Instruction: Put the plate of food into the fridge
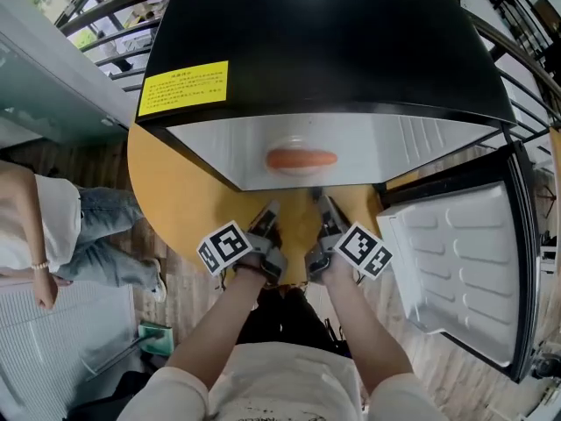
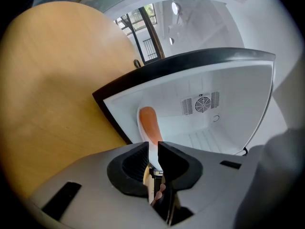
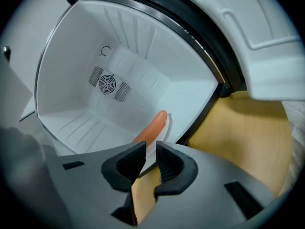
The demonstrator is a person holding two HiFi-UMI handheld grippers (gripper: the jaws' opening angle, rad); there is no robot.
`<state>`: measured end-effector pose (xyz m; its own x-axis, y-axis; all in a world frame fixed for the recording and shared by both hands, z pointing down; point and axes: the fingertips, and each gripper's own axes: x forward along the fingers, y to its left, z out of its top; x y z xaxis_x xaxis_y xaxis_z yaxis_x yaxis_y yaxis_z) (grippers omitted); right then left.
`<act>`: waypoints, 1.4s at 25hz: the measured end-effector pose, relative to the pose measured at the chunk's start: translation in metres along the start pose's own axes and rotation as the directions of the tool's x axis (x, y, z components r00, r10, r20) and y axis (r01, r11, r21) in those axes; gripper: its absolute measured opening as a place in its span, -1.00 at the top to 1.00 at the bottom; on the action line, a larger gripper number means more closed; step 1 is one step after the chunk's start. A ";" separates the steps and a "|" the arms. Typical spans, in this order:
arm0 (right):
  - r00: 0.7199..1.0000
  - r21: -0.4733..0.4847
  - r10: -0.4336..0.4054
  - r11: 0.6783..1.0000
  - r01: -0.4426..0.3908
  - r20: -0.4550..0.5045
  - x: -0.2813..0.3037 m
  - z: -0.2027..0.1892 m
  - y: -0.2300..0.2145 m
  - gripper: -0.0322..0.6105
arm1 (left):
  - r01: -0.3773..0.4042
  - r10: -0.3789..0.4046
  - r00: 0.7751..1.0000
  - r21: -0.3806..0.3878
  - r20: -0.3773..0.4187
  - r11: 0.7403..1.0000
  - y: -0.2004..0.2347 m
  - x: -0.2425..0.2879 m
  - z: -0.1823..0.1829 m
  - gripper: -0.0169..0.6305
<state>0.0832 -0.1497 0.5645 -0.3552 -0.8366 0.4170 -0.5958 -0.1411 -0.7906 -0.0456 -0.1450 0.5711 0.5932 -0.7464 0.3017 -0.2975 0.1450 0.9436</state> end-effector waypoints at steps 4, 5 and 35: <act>0.997 -0.079 -0.002 0.997 -0.004 -0.076 -0.015 -0.013 0.012 0.68 | 0.000 0.006 0.998 0.103 -0.056 0.995 -0.014 -0.016 -0.012 0.73; 0.996 -0.112 -0.010 0.994 0.000 -0.094 -0.020 -0.015 0.015 0.70 | 0.001 0.009 0.997 0.138 -0.073 0.990 -0.017 -0.020 -0.015 0.73; 0.987 -0.587 -0.022 0.806 -0.077 -0.160 -0.129 -0.052 0.078 0.74 | -0.071 0.206 0.976 0.786 -0.073 0.615 -0.066 -0.144 -0.063 0.88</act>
<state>0.0451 -0.0247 0.4724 -0.4526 -0.7381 0.5003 -0.8755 0.2613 -0.4064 -0.0638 -0.0061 0.4739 0.5720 -0.6515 0.4984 -0.8128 -0.3681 0.4515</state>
